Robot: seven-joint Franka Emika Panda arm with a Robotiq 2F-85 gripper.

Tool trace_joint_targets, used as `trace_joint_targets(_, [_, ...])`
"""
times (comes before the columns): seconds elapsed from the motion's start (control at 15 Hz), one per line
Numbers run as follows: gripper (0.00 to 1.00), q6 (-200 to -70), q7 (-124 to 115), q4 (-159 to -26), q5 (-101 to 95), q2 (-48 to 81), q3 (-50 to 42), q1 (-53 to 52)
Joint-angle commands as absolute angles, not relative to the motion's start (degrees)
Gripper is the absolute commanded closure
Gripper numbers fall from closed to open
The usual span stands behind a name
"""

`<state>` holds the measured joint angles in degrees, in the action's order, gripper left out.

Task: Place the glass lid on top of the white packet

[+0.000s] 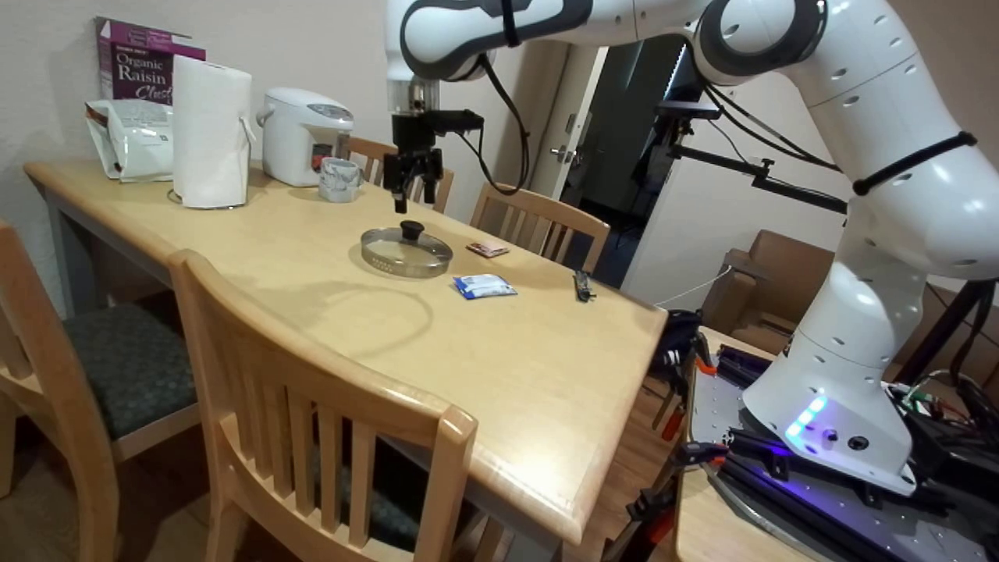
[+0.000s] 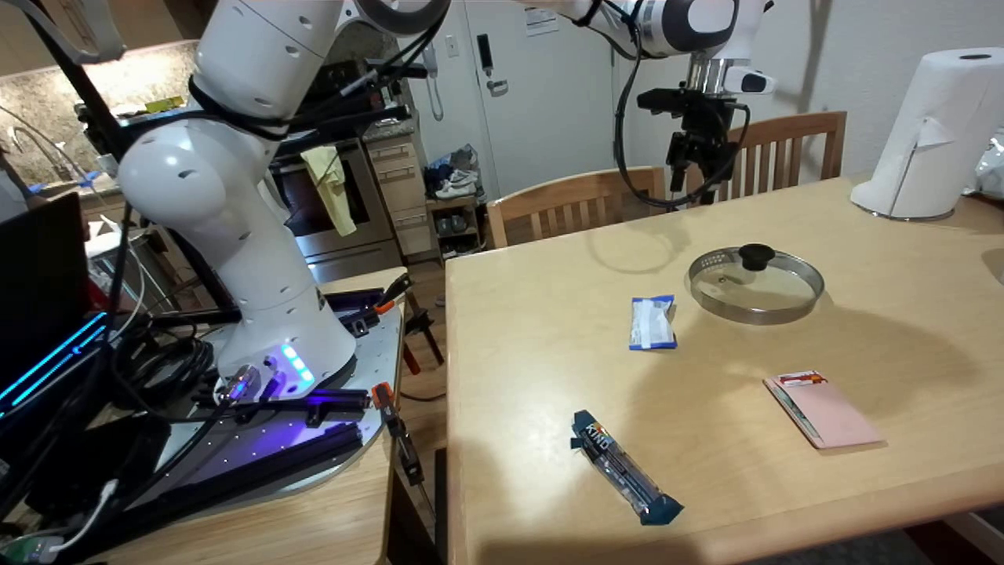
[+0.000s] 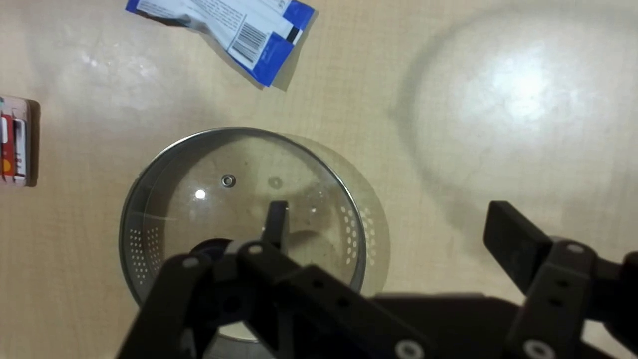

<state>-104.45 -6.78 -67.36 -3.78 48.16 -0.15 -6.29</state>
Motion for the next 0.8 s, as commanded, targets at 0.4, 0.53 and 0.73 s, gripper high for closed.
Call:
trace_joint_targets(0.4, [0.0, -104.8, -5.1, -64.4, -2.7, 49.9, 1.0, -5.8])
trace_joint_targets(0.53, [0.0, -104.5, -6.1, -66.3, -3.3, 48.7, 0.5, -6.3])
trace_joint_targets(0.73, [0.0, -104.5, -6.1, -66.3, -3.3, 48.7, 0.5, -6.4])
